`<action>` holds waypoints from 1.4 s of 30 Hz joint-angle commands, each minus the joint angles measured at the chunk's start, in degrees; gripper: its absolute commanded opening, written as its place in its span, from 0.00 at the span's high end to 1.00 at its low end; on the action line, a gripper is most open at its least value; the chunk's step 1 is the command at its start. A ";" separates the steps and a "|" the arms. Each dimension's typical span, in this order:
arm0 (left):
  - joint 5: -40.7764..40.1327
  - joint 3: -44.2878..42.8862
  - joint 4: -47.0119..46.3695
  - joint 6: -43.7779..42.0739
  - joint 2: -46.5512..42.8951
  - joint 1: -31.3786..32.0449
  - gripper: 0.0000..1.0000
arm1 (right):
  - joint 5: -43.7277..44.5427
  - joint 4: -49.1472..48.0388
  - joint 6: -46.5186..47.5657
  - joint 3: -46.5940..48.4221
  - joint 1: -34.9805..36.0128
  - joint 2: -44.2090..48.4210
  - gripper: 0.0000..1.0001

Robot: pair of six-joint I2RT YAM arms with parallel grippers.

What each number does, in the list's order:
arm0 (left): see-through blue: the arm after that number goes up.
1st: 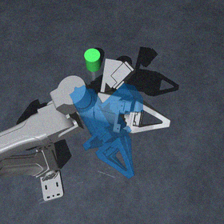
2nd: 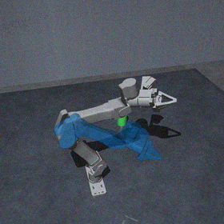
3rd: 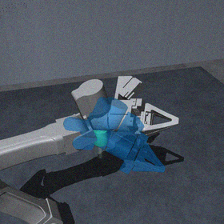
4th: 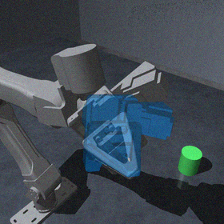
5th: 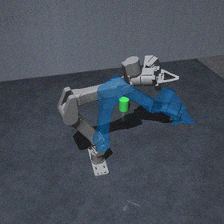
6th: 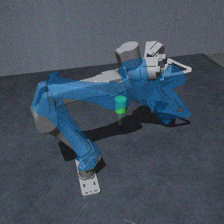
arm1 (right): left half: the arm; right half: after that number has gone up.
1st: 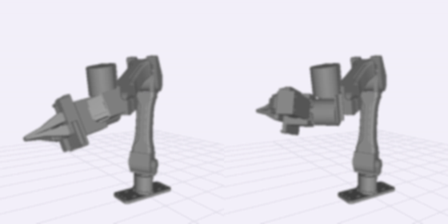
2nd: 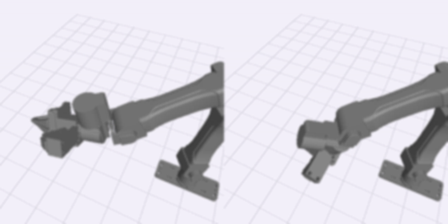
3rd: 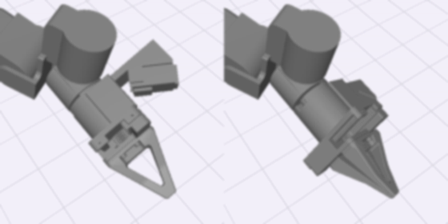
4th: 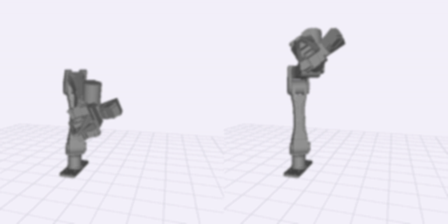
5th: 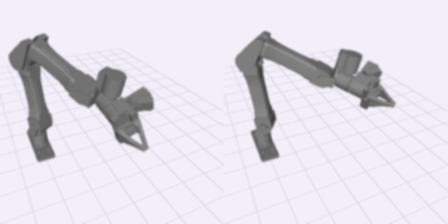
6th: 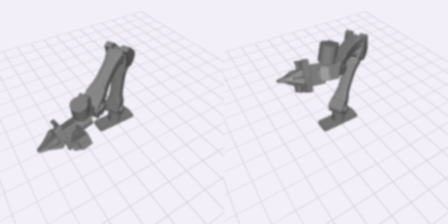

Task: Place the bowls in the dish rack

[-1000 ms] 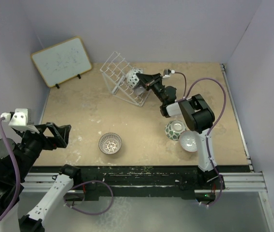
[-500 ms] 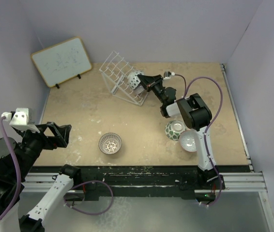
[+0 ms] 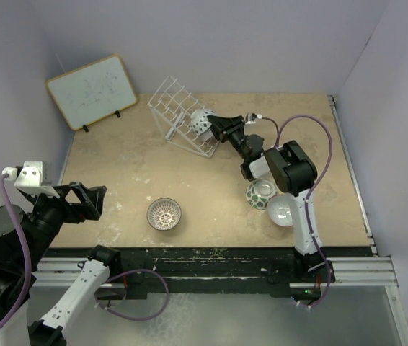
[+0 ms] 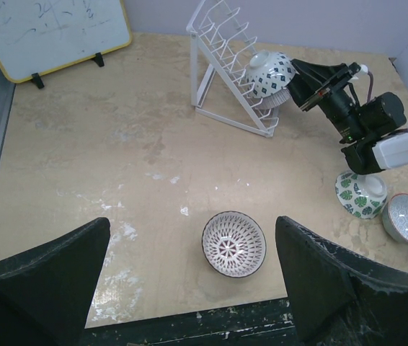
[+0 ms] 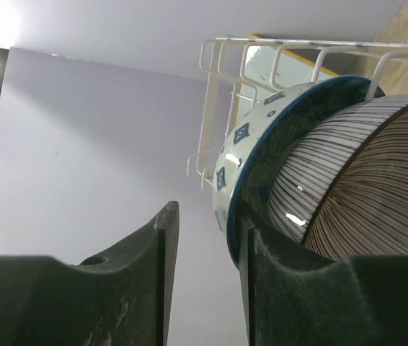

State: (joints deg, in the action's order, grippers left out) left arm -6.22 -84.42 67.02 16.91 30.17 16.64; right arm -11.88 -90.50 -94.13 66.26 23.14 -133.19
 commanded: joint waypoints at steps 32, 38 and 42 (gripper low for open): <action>0.63 -2.27 -1.16 1.37 -0.13 0.28 0.01 | 1.12 -13.93 0.68 -17.55 -1.70 14.65 0.55; 0.79 -3.29 -0.27 1.72 -0.07 0.25 0.01 | -0.41 -3.39 6.17 -22.15 -1.31 26.83 0.55; -0.11 -4.88 0.58 2.10 0.44 0.23 0.01 | -1.30 16.60 17.12 -23.40 2.44 39.28 0.53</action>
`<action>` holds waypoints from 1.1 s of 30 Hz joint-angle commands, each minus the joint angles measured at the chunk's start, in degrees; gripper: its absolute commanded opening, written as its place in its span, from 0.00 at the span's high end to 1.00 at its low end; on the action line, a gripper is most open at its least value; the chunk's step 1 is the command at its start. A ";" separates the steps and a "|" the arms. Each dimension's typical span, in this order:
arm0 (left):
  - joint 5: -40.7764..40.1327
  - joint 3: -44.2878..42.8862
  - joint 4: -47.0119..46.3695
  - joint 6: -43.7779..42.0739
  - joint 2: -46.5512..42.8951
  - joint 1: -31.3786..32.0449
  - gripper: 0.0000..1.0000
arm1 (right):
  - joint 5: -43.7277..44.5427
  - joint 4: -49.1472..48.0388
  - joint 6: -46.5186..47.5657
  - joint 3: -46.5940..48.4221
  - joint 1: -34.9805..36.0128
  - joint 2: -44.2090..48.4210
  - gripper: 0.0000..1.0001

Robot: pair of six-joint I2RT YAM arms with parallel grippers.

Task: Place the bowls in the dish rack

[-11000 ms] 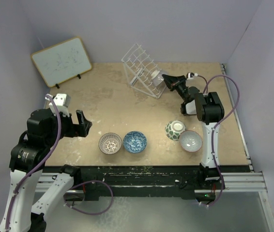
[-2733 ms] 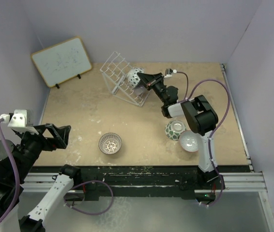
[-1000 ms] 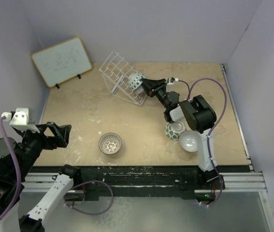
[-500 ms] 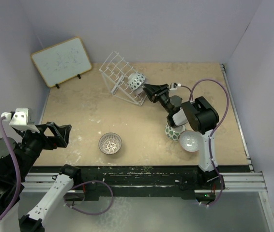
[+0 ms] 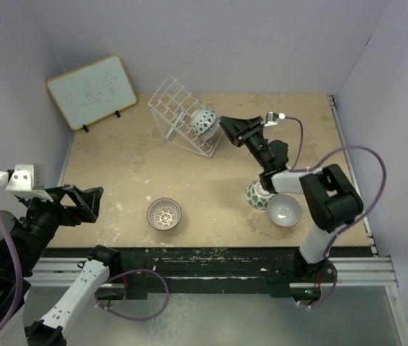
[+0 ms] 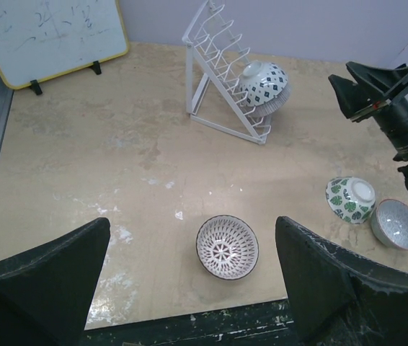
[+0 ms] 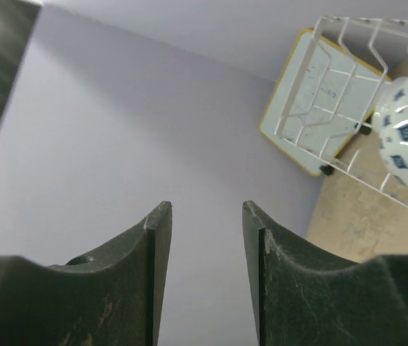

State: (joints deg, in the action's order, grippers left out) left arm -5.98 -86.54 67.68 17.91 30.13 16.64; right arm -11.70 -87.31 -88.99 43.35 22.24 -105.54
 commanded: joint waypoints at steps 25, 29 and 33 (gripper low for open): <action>-3.29 -7.95 3.48 0.63 0.78 0.54 0.01 | 18.88 100.87 59.20 36.98 50.45 4.45 0.34; -3.90 -8.04 4.17 0.71 0.17 0.88 0.01 | 21.60 104.86 61.93 42.02 54.16 -2.42 0.35; -4.09 -8.02 4.47 0.72 -0.30 1.08 0.01 | 24.94 107.63 61.81 44.58 55.57 -6.38 0.36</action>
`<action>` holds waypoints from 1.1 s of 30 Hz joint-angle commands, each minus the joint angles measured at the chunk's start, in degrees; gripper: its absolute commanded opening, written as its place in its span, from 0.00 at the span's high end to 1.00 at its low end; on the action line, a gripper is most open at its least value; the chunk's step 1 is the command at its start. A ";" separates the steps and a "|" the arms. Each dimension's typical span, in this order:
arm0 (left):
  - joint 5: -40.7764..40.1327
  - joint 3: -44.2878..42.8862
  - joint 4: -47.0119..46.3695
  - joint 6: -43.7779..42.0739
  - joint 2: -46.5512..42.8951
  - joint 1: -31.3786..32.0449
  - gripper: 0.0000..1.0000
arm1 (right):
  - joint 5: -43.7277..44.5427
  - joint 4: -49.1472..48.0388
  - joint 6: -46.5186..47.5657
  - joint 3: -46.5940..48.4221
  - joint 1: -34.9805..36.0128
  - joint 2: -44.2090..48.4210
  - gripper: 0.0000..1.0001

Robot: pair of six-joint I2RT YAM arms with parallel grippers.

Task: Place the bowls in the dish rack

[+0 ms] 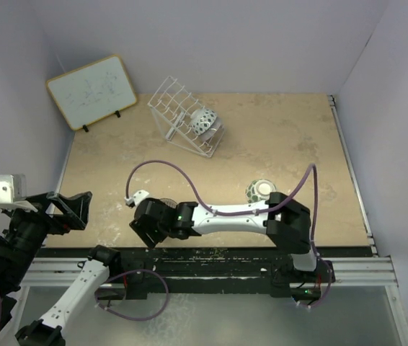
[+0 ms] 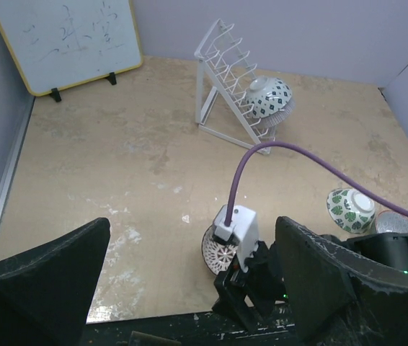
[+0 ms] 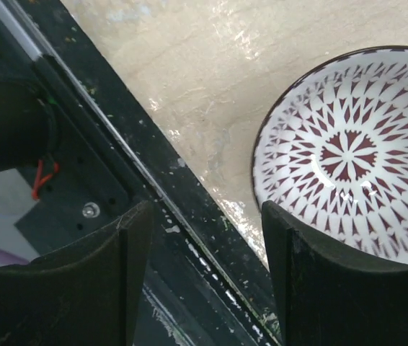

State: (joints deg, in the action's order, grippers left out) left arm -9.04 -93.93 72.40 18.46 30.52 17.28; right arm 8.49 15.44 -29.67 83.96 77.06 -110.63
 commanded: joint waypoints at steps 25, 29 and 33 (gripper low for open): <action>-3.60 1.13 -0.05 0.34 -2.18 2.04 0.01 | 14.10 9.08 6.34 5.98 0.91 -5.84 0.65; -3.79 1.01 -0.30 0.34 -2.13 2.27 0.01 | 14.54 9.70 5.42 6.67 0.90 -5.02 0.87; -3.96 0.69 -0.32 0.30 -1.97 2.41 0.01 | 13.51 7.69 6.31 6.59 0.30 -1.91 0.98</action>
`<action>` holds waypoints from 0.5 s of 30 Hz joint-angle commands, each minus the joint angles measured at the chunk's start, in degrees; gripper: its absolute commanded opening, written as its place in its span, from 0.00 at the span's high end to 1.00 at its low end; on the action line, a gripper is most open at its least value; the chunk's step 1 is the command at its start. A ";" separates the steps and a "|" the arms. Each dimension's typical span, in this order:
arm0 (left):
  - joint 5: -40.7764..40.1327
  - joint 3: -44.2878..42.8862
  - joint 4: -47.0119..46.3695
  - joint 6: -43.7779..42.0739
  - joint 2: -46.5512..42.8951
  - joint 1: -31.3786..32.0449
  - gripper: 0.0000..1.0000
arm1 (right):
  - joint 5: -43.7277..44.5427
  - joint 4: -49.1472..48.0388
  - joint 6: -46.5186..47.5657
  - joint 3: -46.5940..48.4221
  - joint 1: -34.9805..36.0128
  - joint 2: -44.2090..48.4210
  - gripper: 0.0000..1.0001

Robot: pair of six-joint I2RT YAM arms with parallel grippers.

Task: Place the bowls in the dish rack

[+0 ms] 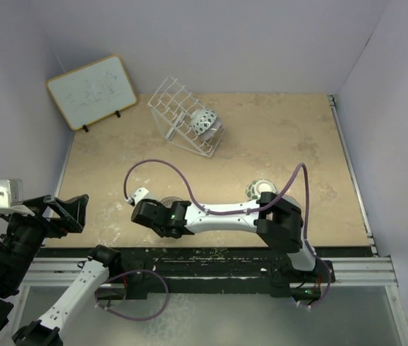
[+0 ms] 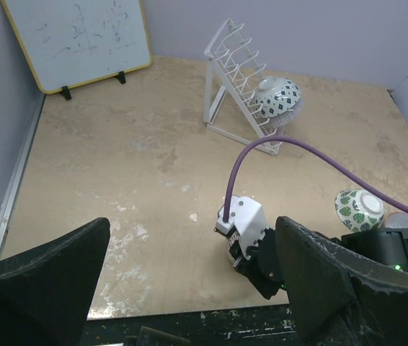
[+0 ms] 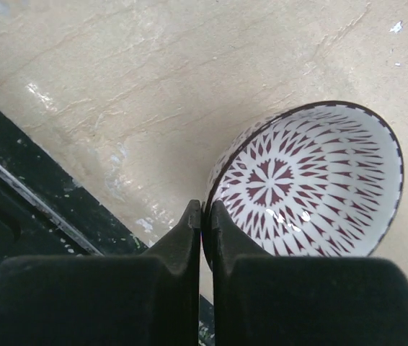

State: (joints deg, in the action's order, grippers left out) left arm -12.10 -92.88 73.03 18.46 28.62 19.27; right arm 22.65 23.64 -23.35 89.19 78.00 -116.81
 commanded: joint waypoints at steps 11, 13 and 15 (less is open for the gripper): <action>-1.00 -1.36 -1.10 0.35 0.84 0.65 0.01 | -37.03 -36.37 -9.40 -11.33 -21.07 24.45 0.99; -1.06 -1.86 -1.05 0.20 1.14 0.70 0.01 | -43.85 -46.35 -14.90 -14.37 -25.82 26.63 0.99; -1.15 -2.33 -0.90 0.13 1.46 0.77 0.01 | -49.11 -56.55 -21.25 -16.98 -30.08 27.39 0.99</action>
State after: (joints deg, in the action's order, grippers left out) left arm -12.43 -93.25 73.06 18.46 28.69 19.64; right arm -9.50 -4.58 -32.16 75.75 54.43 -93.73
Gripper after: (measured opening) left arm 0.990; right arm 0.037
